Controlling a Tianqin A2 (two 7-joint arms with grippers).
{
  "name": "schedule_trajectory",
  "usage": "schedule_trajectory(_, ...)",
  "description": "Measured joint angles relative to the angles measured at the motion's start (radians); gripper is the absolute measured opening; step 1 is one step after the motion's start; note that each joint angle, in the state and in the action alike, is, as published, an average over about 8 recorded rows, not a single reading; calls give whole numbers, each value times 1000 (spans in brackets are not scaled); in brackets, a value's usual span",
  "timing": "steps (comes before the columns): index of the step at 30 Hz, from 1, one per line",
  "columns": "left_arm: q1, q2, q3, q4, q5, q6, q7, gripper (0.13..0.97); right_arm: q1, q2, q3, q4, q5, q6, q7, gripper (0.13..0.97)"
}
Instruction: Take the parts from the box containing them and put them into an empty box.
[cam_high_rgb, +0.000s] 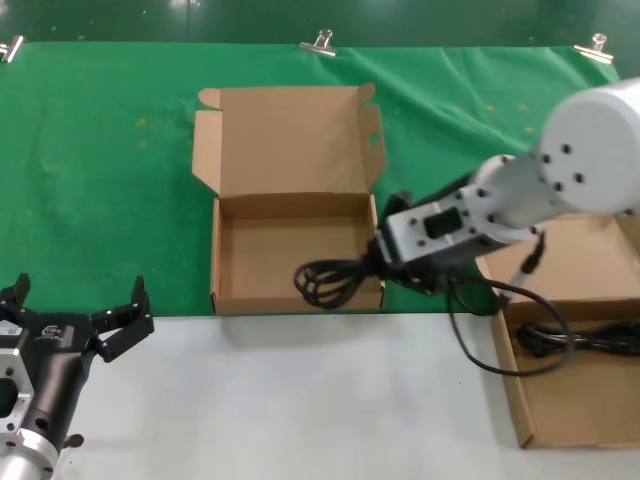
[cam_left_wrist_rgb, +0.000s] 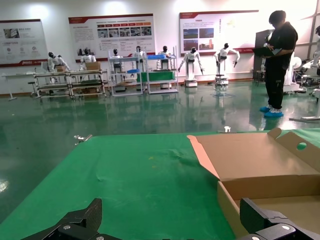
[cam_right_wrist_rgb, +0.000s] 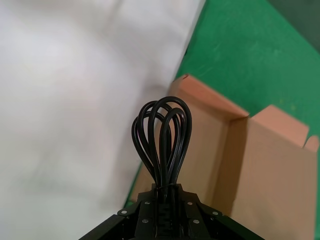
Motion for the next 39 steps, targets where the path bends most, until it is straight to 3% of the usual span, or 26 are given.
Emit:
schedule_trajectory(22,0,0,0,0,0,0,0,966,139,-249,-44,-442,15,254,-168,213)
schedule_trajectory(29,0,0,0,0,0,0,0,966,157,-272,-54,-497,14,286,-180,218)
schedule_trajectory(39,0,0,0,0,0,0,0,966,165,-286,-62,-525,24,296,-187,296)
